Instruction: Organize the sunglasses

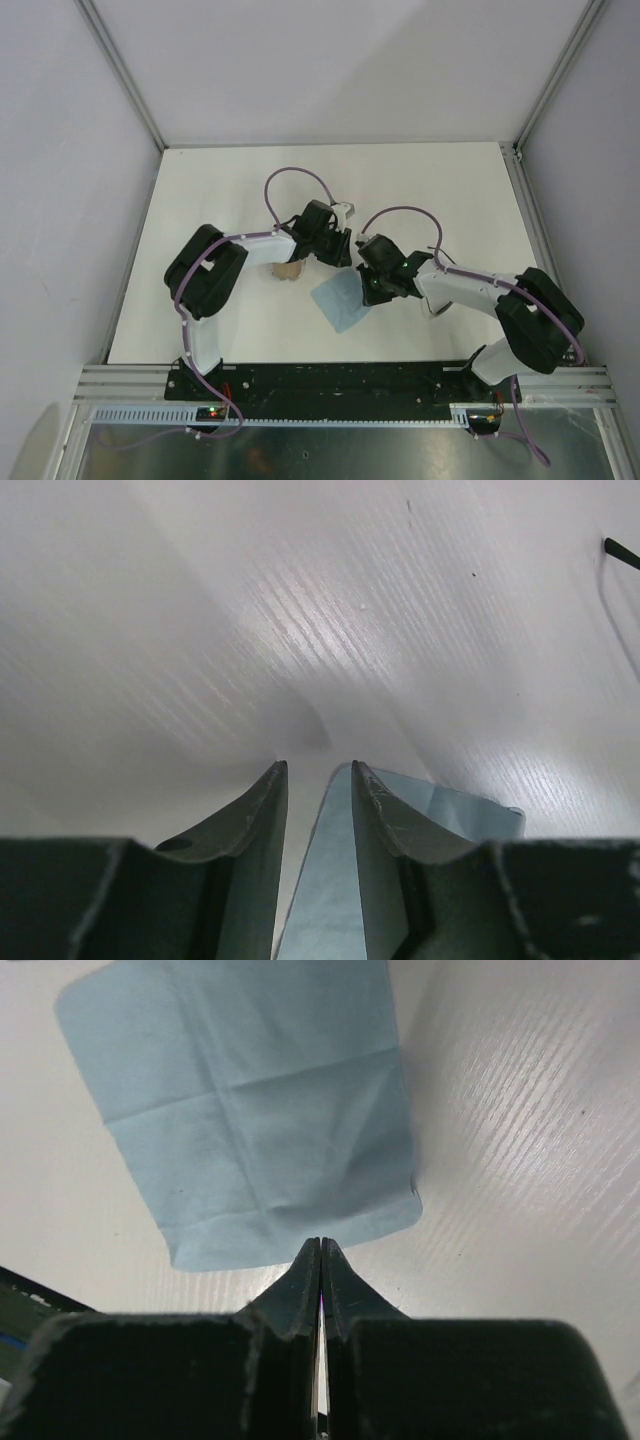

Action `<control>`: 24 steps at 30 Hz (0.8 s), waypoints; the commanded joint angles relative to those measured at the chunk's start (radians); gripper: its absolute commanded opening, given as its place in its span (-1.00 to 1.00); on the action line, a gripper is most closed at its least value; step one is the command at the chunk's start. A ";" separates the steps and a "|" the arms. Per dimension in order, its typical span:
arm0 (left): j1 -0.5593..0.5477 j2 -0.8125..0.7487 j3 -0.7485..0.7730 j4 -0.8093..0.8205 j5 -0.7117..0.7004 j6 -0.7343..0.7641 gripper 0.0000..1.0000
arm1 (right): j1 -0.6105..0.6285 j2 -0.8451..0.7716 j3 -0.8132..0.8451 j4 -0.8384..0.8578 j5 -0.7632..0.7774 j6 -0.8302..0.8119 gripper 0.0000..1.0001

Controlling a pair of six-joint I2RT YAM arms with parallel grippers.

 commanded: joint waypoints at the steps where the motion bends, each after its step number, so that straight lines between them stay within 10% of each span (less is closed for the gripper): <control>1: 0.002 0.020 0.032 0.002 0.052 0.024 -0.27 | 0.019 0.055 0.024 0.006 0.041 0.033 -1.00; 24: 0.003 0.055 0.060 -0.042 0.015 0.035 -0.32 | -0.170 -0.002 -0.144 -0.005 0.081 0.000 -1.00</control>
